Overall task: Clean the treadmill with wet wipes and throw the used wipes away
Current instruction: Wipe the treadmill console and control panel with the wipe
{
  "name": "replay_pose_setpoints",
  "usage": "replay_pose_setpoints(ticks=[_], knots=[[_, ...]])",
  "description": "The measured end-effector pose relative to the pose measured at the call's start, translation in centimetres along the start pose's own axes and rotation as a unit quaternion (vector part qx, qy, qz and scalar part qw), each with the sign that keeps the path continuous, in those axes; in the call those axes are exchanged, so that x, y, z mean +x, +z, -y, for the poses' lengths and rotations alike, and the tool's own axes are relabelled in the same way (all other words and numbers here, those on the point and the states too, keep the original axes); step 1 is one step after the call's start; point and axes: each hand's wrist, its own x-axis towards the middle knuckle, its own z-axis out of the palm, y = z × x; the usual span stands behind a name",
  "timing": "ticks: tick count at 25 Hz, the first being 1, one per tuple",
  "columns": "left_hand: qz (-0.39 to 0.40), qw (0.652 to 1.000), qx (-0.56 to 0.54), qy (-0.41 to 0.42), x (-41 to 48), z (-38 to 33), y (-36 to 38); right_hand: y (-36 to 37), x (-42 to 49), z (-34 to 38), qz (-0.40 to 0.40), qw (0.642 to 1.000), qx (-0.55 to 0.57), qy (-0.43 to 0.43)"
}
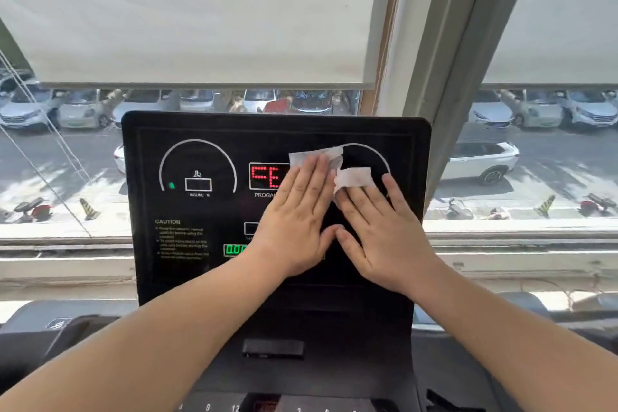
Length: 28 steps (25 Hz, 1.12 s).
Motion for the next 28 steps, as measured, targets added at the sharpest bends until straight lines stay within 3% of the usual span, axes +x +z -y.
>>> replay_pose_setpoints(ticks=[3,7,11,14,17,22,25,28], knots=[[-0.049,0.998,0.029,0.035,2.5,3.1,-0.7,-0.7,0.4,-3.9,-0.012,0.998,-0.040,0.040],[-0.065,0.993,-0.066,-0.072,5.1,2.8,-2.4,-1.3,1.6,-6.9,-0.008,0.986,-0.014,0.168],[-0.030,0.997,-0.038,0.059,1.4,-3.6,0.5,0.5,-0.8,-2.9,-0.011,0.974,0.097,0.204],[-0.030,0.990,-0.006,0.135,0.9,-3.5,1.2,2.3,-4.8,-1.1,0.022,0.975,0.113,0.190],[-0.061,0.993,0.014,0.104,4.4,-1.6,-1.0,2.2,-4.6,-2.2,0.014,0.966,0.177,0.189],[-0.067,0.997,-0.041,0.014,9.7,-3.5,-3.8,-2.2,1.9,-6.3,-0.092,0.874,0.415,0.235],[-0.052,0.997,-0.050,0.041,8.3,-7.0,-2.5,-1.6,0.6,-5.1,-0.115,0.790,0.527,0.292],[-0.013,0.996,-0.041,0.079,4.7,-10.2,-0.1,0.5,-4.3,-2.3,-0.095,0.749,0.573,0.319]])
